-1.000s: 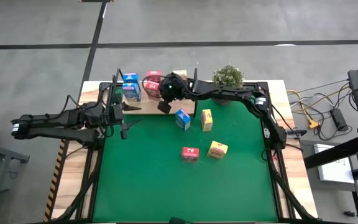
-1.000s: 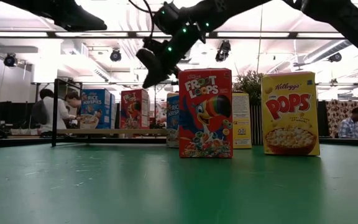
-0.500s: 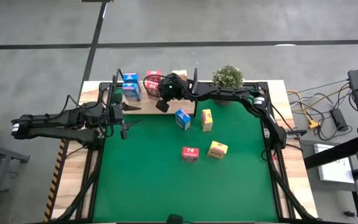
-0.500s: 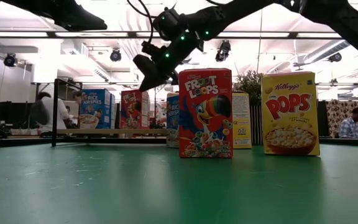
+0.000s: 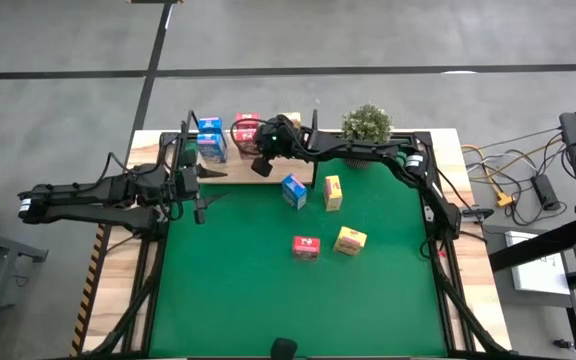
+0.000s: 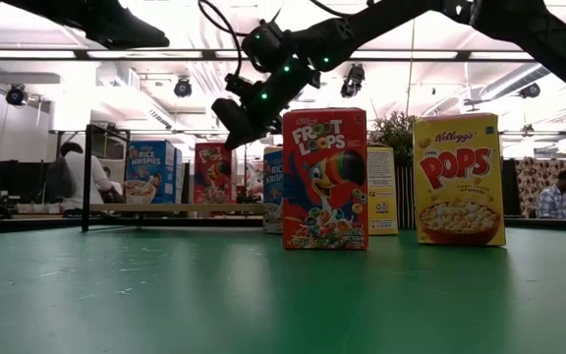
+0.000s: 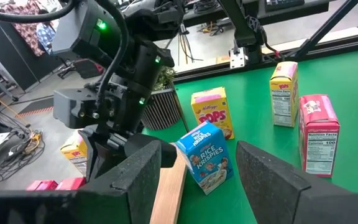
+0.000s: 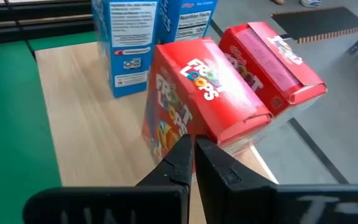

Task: Stack cereal on shelf
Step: Put the top red cereal box aligned with the other red cereal box on the shelf

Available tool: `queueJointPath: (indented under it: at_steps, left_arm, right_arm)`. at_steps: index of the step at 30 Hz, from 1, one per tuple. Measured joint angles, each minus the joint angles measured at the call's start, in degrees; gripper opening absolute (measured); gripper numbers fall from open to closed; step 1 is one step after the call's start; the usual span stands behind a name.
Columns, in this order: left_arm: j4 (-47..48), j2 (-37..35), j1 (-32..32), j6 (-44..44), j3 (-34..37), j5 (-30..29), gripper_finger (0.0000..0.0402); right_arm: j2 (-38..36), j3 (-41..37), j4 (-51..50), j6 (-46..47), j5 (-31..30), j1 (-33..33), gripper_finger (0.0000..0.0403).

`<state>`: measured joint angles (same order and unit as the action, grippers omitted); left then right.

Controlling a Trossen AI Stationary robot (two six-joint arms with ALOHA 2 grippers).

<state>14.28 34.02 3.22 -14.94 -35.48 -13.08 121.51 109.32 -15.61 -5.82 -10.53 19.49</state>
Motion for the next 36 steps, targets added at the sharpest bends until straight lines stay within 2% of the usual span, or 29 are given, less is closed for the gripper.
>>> queueJointPath:
  at_steps: [13,18,21,36]
  left_arm:
    - [0.33,0.0,0.01,-0.02,0.0,0.0,0.0192]
    - [0.33,0.0,0.01,-0.02,0.0,0.0,0.0192]
    - [0.33,0.0,0.0,-0.02,0.0,0.0,0.0192]
    - [0.38,0.0,0.01,-0.02,0.02,0.0,0.0192]
  right_arm:
    - [-0.39,-0.11,-6.52,2.36,0.44,-1.46,0.0009]
    - [-1.78,-0.1,-8.17,2.78,-2.02,-1.76,0.0009]
    - [-1.84,-0.09,-7.97,2.2,-4.12,-0.83,0.0009]
    - [-1.4,-0.09,-0.53,2.3,-3.95,1.38,0.0009]
